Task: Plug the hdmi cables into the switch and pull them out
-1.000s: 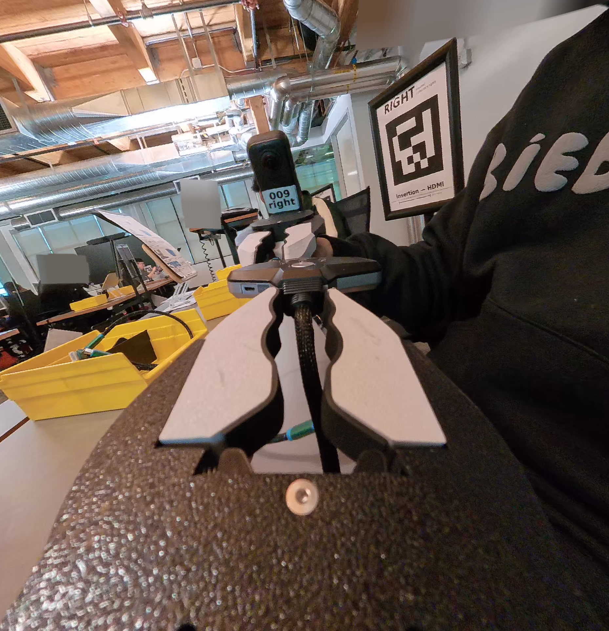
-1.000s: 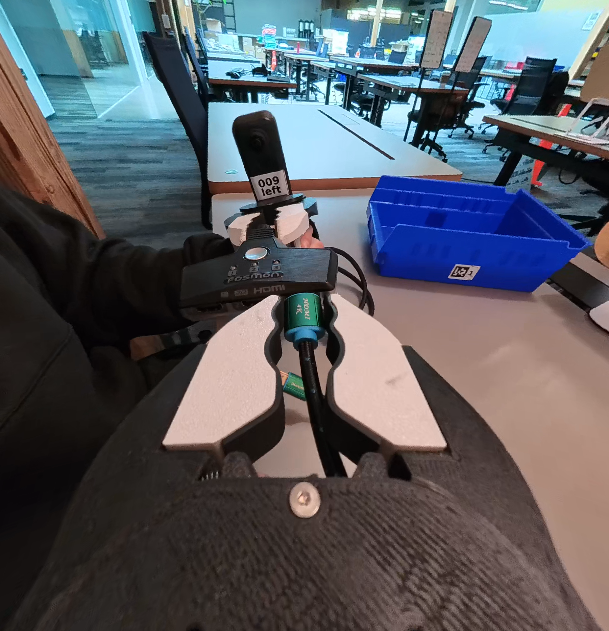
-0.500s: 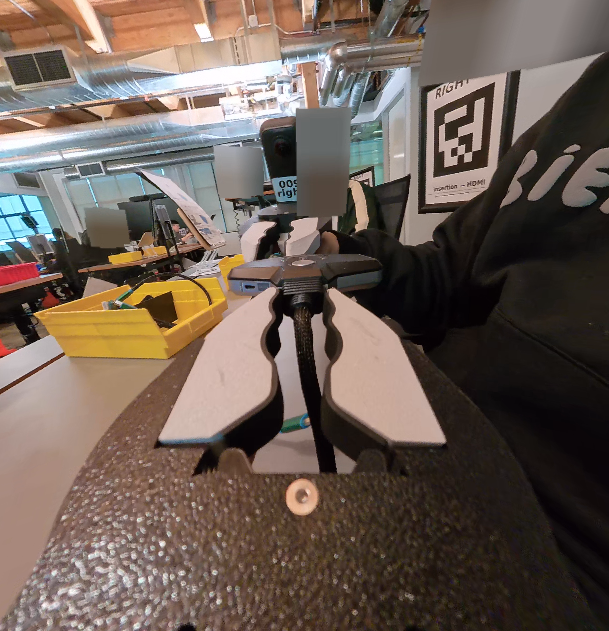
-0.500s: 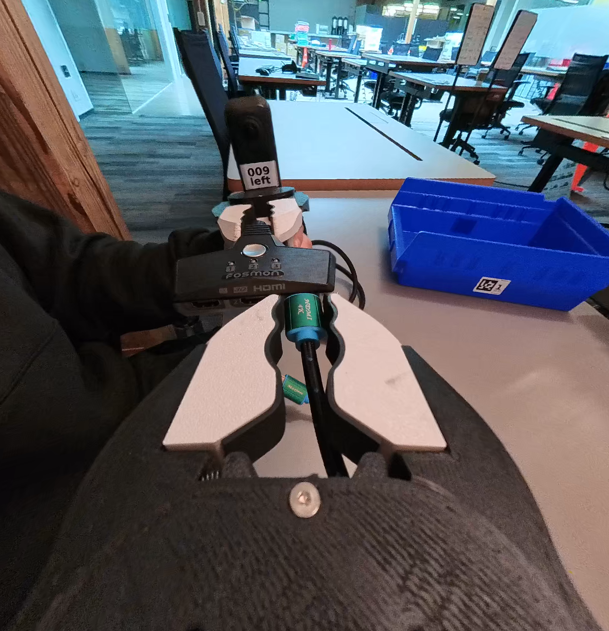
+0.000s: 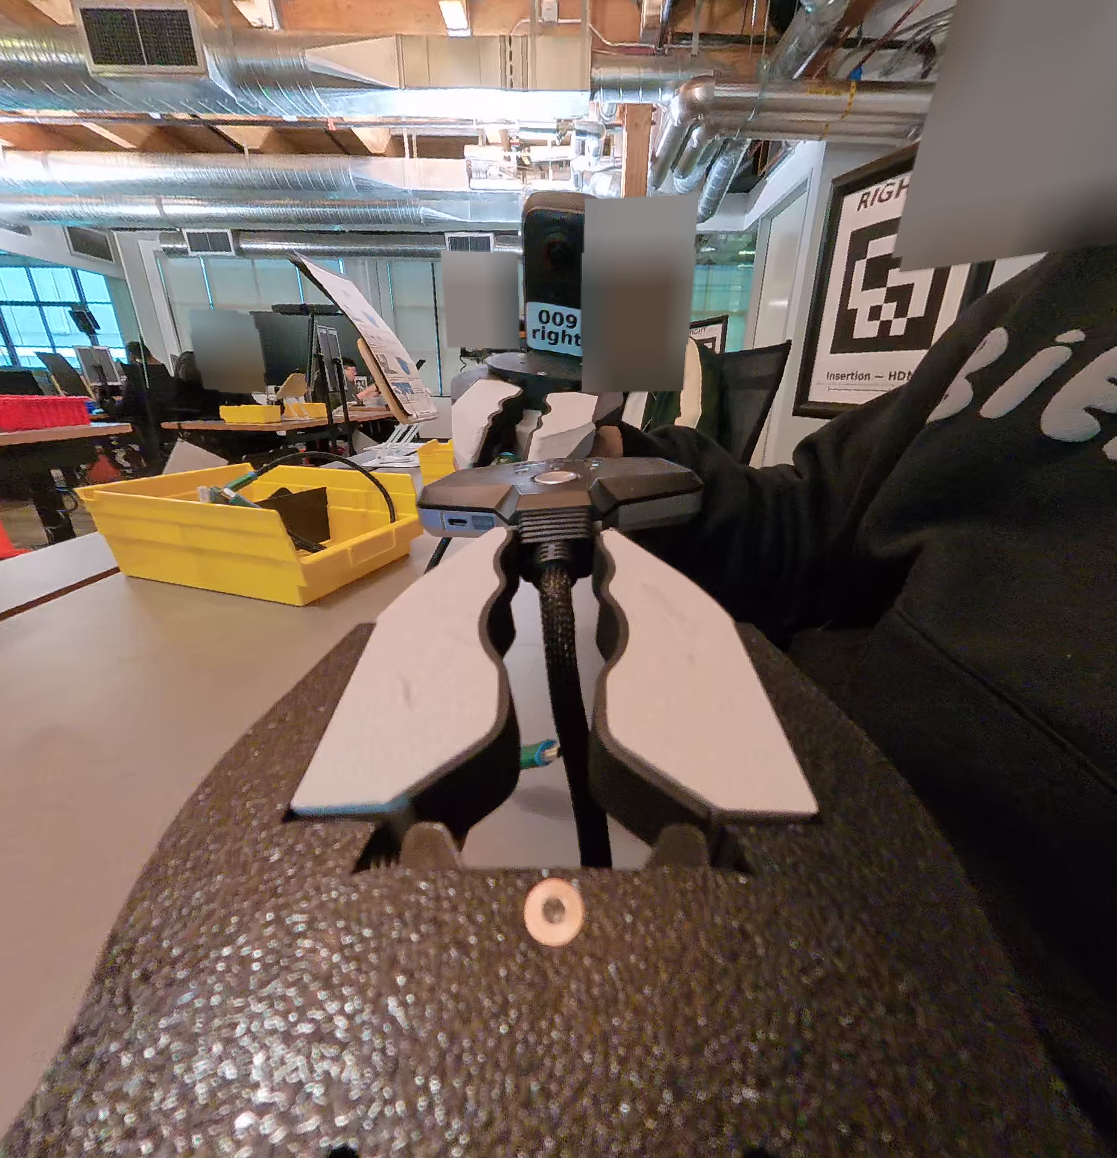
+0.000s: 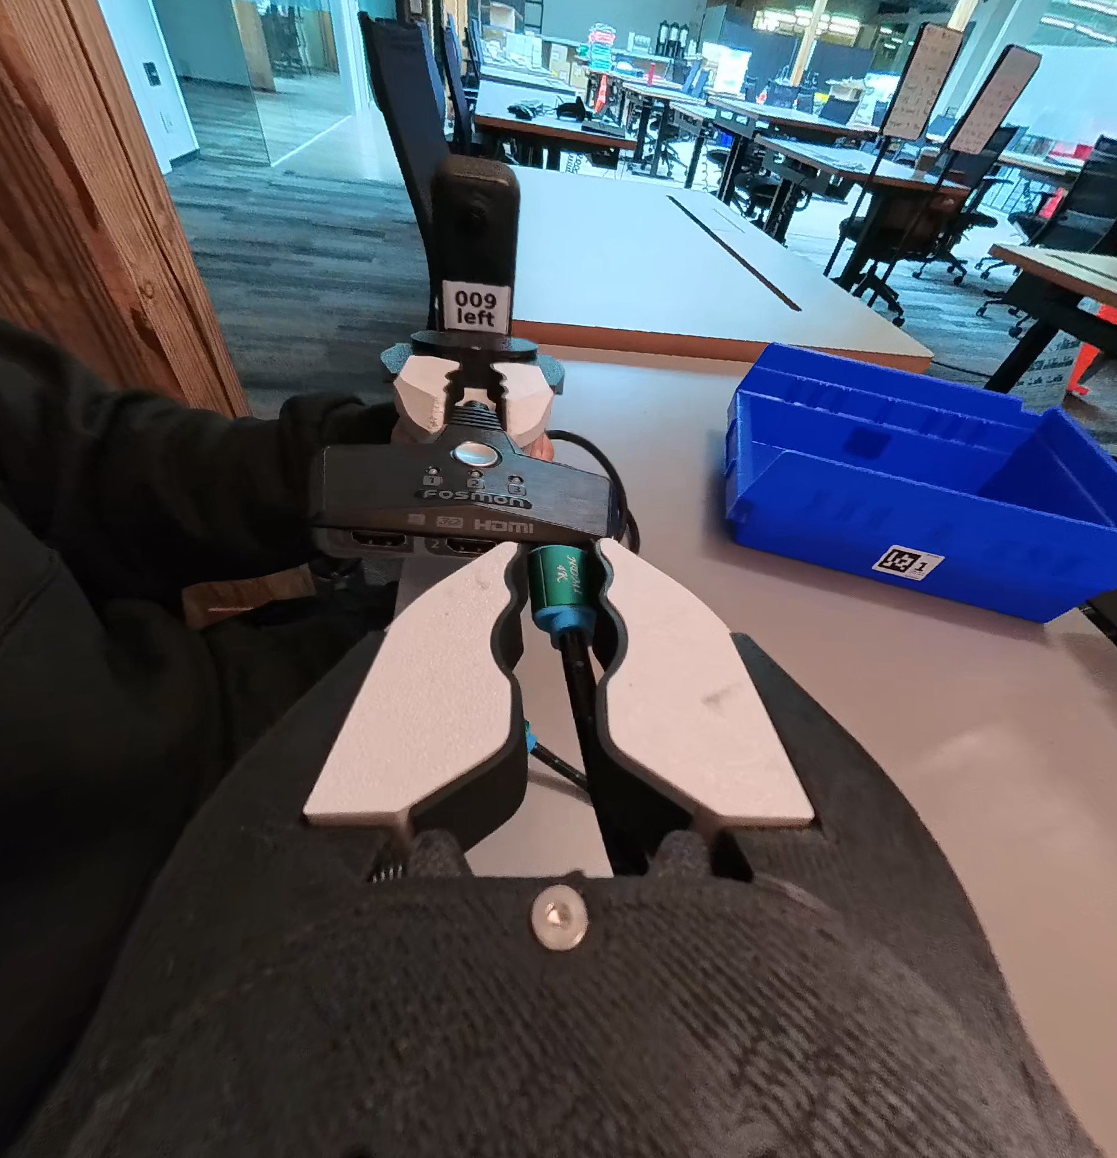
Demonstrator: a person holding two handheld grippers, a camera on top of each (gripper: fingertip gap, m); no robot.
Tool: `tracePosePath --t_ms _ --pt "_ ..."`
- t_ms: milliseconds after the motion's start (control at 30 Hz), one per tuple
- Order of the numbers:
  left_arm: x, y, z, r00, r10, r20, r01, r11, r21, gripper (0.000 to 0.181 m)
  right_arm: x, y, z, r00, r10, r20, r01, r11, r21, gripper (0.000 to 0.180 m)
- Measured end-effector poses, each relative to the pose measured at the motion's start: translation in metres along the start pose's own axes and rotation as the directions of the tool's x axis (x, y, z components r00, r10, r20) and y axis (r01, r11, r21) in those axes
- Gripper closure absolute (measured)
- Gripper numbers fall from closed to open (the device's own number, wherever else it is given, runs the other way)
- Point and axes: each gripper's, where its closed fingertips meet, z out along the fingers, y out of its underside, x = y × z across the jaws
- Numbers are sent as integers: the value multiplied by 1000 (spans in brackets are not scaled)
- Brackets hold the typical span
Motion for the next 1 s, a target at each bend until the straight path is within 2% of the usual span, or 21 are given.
tracePosePath --t_ms 100,333,667,1000 --pt "-3 2 1 1000 9 15 -9 1000 -15 159 4 3 0 1000 -3 -13 3 1000 -10 162" --pt "0 4 0 987 157 25 -156 988 -16 158 3 7 1 996 88 17 -88 996 25 158" --pt "0 4 -2 988 156 15 -156 988 17 158 2 9 3 990 130 58 -131 991 2 158" --pt "-5 5 7 988 152 -24 -151 988 35 159 6 11 -9 989 147 25 -147 989 -5 157"
